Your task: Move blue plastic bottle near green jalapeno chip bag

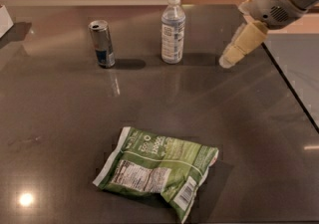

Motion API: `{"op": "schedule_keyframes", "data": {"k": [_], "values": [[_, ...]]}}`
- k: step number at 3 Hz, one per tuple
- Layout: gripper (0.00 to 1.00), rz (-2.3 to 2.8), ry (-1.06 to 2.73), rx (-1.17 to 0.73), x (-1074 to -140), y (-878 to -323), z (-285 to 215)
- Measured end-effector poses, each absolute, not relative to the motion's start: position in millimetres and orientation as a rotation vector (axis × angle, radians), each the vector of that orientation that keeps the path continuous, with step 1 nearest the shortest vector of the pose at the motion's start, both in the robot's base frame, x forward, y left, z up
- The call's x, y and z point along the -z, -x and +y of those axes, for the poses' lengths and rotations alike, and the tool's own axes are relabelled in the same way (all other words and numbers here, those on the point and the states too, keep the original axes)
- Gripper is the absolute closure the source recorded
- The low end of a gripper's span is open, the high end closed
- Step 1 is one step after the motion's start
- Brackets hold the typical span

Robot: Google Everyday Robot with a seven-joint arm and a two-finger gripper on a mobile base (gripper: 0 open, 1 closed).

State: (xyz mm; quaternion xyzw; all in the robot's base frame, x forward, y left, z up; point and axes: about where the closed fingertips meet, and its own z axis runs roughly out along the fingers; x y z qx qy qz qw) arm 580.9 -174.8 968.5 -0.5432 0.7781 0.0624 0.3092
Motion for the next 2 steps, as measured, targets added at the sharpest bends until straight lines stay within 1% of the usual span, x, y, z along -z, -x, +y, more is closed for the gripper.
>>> {"op": "schedule_keyframes", "data": {"k": [2], "values": [[0.00, 1.971, 1.367, -0.254, -957.3, -649.7, -132.0]]}}
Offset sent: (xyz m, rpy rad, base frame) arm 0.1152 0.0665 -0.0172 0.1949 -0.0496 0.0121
